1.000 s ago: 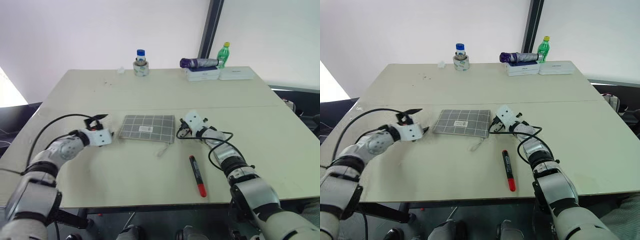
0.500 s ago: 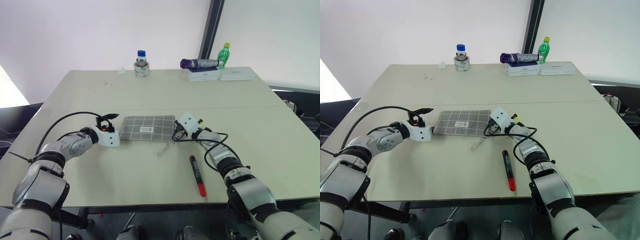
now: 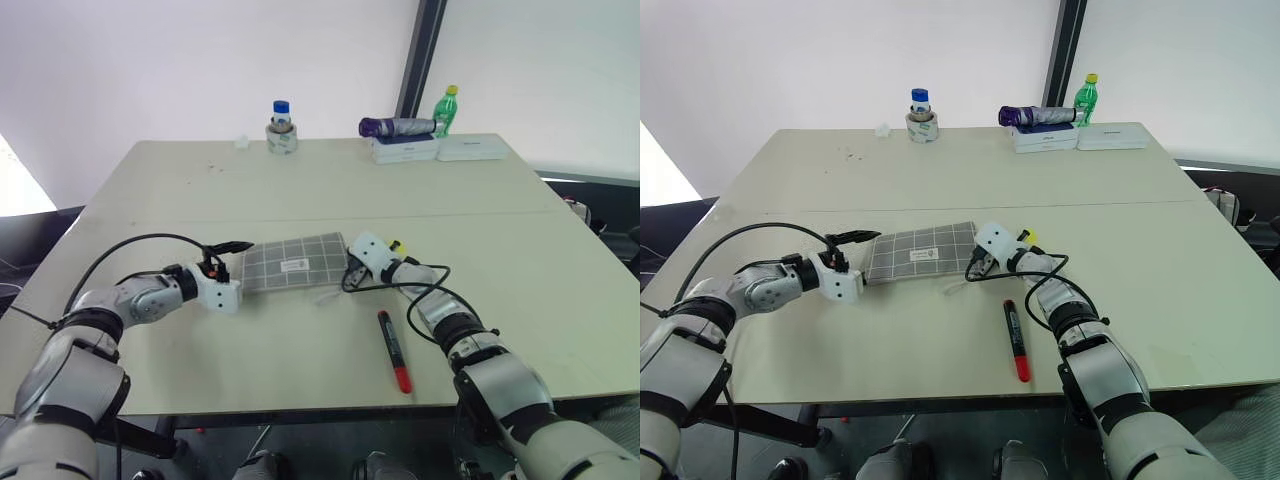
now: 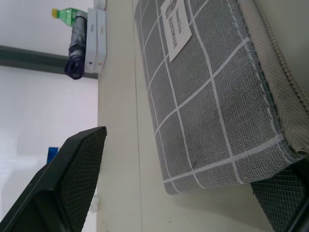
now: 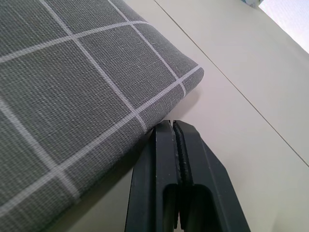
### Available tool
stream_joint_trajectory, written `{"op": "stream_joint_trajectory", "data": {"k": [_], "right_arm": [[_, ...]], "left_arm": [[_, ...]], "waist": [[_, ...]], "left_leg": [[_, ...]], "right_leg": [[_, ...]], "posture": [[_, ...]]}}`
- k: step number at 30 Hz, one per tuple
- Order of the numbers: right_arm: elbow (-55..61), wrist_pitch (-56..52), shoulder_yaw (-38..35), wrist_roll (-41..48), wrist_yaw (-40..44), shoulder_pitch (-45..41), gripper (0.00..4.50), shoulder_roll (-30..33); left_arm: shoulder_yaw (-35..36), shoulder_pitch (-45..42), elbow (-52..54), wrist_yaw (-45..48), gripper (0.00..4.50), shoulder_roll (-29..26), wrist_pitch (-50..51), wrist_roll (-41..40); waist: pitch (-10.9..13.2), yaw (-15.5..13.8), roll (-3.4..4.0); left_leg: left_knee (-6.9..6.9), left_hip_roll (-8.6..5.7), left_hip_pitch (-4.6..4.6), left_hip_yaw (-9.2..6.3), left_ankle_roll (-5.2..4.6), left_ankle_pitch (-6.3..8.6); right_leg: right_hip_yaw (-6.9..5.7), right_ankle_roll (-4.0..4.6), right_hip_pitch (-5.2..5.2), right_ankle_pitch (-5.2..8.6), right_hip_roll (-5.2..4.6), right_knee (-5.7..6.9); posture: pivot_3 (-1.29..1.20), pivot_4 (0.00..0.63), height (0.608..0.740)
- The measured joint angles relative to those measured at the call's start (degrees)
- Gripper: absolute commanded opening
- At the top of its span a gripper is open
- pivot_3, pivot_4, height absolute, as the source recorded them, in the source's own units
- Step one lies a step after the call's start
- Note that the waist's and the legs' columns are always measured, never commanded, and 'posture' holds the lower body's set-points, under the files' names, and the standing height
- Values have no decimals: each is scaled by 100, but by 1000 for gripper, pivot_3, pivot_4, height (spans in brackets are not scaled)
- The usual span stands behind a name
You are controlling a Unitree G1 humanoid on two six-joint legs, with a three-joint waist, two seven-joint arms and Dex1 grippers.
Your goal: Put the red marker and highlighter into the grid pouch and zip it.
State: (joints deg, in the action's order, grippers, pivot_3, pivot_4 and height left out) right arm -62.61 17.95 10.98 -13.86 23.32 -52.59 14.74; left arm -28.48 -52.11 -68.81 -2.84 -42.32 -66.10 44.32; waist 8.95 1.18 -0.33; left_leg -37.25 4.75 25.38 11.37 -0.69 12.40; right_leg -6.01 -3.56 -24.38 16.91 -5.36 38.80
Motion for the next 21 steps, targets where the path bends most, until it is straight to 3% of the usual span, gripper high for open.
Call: {"op": "stream_joint_trajectory", "data": {"k": [3, 6, 13, 20, 21], "right_arm": [[-10, 12, -1, -19, 9, -5, 60, 1], [-12, 41, -1, -46, 14, -5, 0, 1], [-16, 79, -2, -57, 53, -5, 0, 6], [-16, 23, -106, 89, 235, -4, 0, 3], [-16, -18, -171, 174, 340, -3, 250, 2]], "left_arm": [[2, 14, -1, 14, 4500, -4, -70, -17], [-1, 49, -1, 98, 3750, -3, -136, -69], [-54, 155, 95, 182, 144, -9, -341, -101], [-51, 177, 151, 174, 61, -28, -454, -125], [-50, 181, 155, 181, 21, -28, -469, -131]], "waist": [[0, -1, 0], [0, 1, 0], [0, -2, 0], [-1, 0, 2], [-1, 1, 1]], "left_leg": [[0, 0, 0, 0, 0, 0], [0, 0, 0, 1, 0, 0], [-3, -1, -2, 6, 0, 0], [-6, -1, -3, 6, 0, 0], [-7, -1, -3, 6, 0, 0]], "right_leg": [[0, -1, 0, 1, 0, 1], [0, -2, -2, 1, 0, 3], [7, -8, -8, 6, -4, 19], [8, -10, -8, 8, -4, 25], [8, -10, -8, 8, -4, 26]], "posture": [[0, 150, 740], [0, 150, 740], [0, 150, 740], [0, 150, 740], [0, 150, 740]]}}
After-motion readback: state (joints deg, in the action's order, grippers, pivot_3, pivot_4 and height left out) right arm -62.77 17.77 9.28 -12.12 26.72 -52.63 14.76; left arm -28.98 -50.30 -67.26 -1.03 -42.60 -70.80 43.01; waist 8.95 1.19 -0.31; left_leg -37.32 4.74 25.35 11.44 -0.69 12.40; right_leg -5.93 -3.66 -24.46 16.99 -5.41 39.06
